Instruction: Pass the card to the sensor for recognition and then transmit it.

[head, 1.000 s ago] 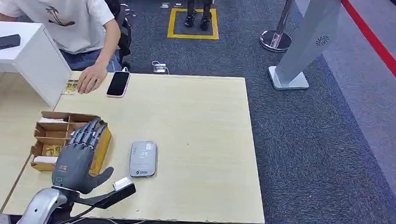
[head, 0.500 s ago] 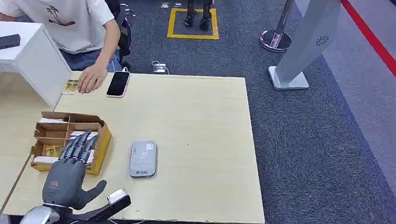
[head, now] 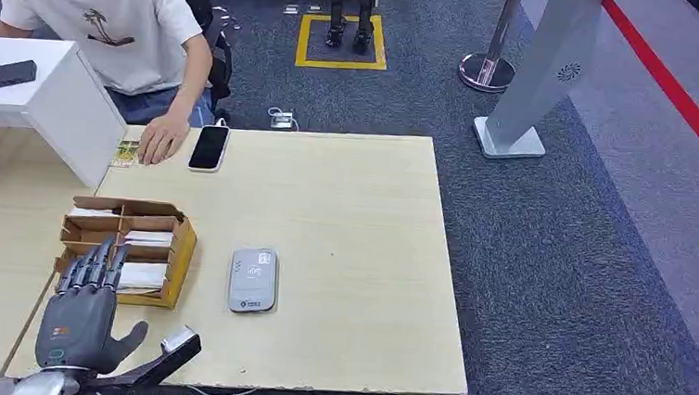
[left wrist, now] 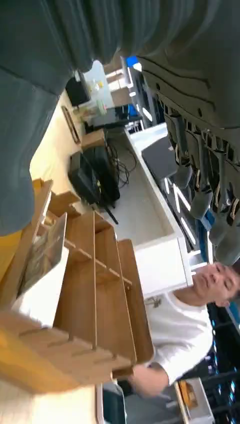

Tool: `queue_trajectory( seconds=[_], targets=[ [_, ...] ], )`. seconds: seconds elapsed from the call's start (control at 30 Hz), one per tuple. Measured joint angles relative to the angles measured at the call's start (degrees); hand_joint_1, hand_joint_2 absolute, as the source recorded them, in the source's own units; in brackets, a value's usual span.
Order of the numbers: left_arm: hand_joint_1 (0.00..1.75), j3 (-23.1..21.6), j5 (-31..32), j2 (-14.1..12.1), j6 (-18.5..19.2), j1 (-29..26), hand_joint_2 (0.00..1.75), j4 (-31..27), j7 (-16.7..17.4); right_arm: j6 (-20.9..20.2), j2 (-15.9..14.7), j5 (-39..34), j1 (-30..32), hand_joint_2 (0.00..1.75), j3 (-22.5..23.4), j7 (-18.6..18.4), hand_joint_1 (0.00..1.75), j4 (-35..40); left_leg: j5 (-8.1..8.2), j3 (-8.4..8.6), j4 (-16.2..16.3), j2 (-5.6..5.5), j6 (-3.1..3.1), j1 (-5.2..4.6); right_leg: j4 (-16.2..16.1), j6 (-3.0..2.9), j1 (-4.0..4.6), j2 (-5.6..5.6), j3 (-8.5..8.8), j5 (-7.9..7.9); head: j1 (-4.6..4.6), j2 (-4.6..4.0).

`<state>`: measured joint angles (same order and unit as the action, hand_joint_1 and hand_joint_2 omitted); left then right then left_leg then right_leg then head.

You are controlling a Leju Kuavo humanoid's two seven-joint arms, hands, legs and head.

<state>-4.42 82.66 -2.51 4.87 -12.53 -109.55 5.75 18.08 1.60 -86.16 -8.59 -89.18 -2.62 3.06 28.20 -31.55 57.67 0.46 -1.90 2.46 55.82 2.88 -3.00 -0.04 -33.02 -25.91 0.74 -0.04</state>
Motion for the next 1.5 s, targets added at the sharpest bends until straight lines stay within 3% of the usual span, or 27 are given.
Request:
queue_trajectory(
  seconds=[0.43,0.8,1.2,1.5],
  targets=[
    [0.0,3.33,1.88,0.44,3.28,2.46,1.75,0.94,-4.09,-0.28,0.0,2.27,-0.08,0.0,-0.02,0.07,0.0,-0.04,0.0,0.0,0.0,-0.01,0.0,0.0,0.0,0.0,0.0,-0.02,0.0,0.0,0.0,0.0],
    [0.0,3.3,-0.56,-0.2,6.14,6.12,1.75,5.79,-4.66,-0.63,-0.02,4.74,-0.18,0.0,-0.02,0.04,0.0,-0.09,0.0,0.02,0.0,0.0,0.0,0.0,0.0,0.0,0.0,0.0,-0.01,0.0,0.0,0.0],
    [0.0,1.9,-6.69,-4.44,10.21,10.5,1.75,12.11,-5.22,-1.29,-0.13,6.38,-0.29,0.0,-0.02,0.57,0.0,-0.13,-0.01,0.03,0.01,0.01,0.0,0.0,0.0,-0.01,0.0,0.02,-0.01,0.01,0.0,0.0],
    [0.0,1.23,-7.26,-5.46,10.75,11.8,1.75,13.75,-5.22,-1.29,-0.15,6.45,-0.3,0.0,-0.02,0.39,0.0,-0.13,-0.01,0.03,0.0,0.01,0.0,0.0,0.0,-0.01,0.0,0.02,-0.02,0.01,-0.02,0.0]
  ],
)
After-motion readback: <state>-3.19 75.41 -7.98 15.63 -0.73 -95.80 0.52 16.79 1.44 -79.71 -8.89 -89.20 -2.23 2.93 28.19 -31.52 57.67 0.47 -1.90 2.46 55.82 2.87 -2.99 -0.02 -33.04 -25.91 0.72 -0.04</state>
